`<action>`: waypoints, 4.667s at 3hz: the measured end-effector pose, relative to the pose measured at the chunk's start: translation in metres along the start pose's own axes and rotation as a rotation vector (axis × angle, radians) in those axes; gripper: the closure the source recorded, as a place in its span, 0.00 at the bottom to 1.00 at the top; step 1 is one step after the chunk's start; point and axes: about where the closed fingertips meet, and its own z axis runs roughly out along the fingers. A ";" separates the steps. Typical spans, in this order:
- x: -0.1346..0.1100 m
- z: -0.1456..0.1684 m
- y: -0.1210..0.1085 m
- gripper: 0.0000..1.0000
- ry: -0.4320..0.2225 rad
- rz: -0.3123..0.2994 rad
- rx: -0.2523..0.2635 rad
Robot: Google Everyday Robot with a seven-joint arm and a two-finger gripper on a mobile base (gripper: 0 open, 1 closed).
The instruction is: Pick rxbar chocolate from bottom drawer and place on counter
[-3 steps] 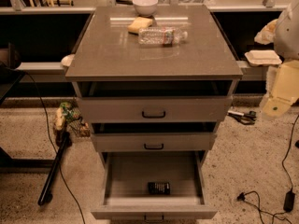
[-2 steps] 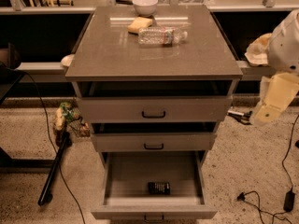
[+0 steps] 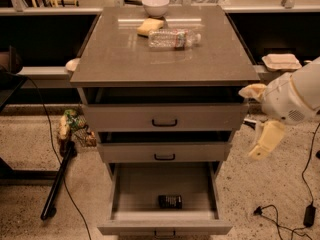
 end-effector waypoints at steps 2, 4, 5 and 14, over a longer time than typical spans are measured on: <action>0.015 0.062 0.019 0.00 -0.128 0.042 -0.066; 0.059 0.164 0.038 0.00 -0.094 0.044 -0.109; 0.093 0.228 0.052 0.00 -0.098 0.057 -0.106; 0.185 0.598 0.024 0.00 -0.262 0.027 -0.179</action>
Offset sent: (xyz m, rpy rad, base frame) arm -0.0059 0.0166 -0.0515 0.1154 0.0385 0.0116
